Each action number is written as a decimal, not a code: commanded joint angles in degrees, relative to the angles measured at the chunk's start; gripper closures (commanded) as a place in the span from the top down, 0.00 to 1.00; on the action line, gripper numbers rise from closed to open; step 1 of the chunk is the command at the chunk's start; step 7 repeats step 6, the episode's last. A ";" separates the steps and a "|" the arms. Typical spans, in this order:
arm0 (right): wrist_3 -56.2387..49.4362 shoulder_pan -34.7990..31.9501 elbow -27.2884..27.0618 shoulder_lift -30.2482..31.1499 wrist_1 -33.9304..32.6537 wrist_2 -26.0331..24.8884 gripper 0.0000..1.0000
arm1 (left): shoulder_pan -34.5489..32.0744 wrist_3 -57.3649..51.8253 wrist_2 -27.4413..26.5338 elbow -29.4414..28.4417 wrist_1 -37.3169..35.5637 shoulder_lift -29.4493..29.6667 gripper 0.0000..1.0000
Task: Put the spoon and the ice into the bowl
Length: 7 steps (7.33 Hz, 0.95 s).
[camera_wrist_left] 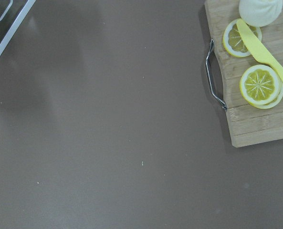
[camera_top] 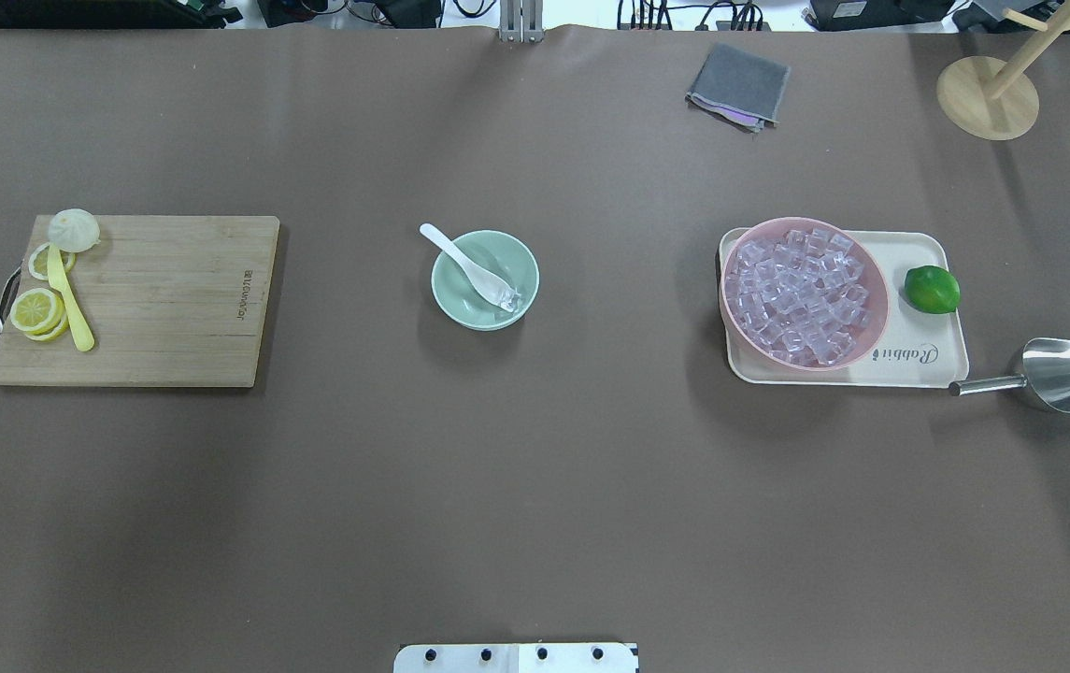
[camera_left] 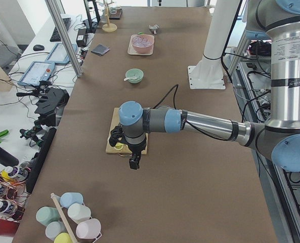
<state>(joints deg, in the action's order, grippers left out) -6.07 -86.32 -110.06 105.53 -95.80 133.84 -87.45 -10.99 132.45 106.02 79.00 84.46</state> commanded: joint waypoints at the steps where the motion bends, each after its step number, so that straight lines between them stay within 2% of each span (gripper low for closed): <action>1: 0.00 0.01 0.19 -0.14 0.00 -0.07 1.00 | 0.09 0.00 0.00 -0.20 0.02 0.09 0.99; 7: 0.00 0.01 0.11 -0.23 0.09 0.10 1.00 | 0.00 0.00 0.18 0.50 -0.07 0.00 0.99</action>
